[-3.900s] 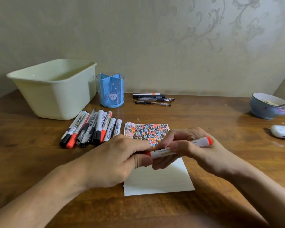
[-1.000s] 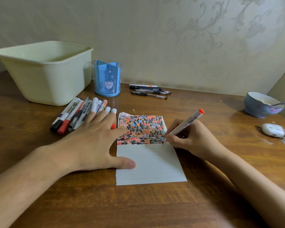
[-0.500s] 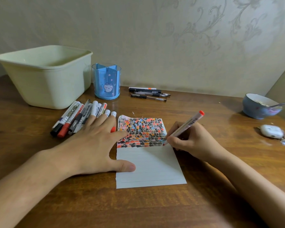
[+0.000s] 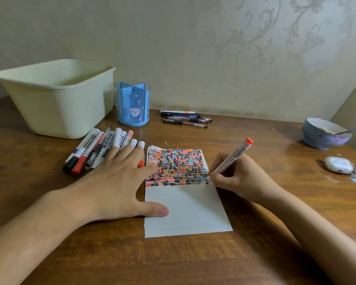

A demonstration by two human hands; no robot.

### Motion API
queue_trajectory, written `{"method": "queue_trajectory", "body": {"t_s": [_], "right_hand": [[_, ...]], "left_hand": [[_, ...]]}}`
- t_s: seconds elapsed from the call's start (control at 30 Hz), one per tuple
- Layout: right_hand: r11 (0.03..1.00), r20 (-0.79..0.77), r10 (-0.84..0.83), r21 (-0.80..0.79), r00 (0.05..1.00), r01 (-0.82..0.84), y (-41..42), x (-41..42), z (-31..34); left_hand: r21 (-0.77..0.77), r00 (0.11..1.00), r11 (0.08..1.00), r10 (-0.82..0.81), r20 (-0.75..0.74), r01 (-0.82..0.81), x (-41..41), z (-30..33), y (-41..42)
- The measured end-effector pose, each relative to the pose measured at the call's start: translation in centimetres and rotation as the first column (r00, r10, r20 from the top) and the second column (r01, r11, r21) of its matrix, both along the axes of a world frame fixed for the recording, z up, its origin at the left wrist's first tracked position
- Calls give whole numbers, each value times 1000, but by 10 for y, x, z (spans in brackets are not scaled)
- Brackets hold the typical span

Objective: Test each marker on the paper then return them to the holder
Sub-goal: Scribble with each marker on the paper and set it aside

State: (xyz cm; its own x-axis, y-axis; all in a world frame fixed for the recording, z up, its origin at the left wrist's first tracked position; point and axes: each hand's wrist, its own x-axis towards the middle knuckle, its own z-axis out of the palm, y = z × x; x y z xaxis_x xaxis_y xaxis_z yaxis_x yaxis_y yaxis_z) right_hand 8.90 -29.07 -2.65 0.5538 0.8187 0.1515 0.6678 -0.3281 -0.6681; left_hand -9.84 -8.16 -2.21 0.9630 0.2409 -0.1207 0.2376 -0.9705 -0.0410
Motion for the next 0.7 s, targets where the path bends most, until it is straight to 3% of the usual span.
{"method": "queue_trajectory", "body": {"t_s": [0.7], "right_hand": [[999, -32, 30, 19, 999, -29, 0, 0, 0]], "left_hand": [[-21, 1000, 1000, 9, -24, -10, -1, 3, -2]]}}
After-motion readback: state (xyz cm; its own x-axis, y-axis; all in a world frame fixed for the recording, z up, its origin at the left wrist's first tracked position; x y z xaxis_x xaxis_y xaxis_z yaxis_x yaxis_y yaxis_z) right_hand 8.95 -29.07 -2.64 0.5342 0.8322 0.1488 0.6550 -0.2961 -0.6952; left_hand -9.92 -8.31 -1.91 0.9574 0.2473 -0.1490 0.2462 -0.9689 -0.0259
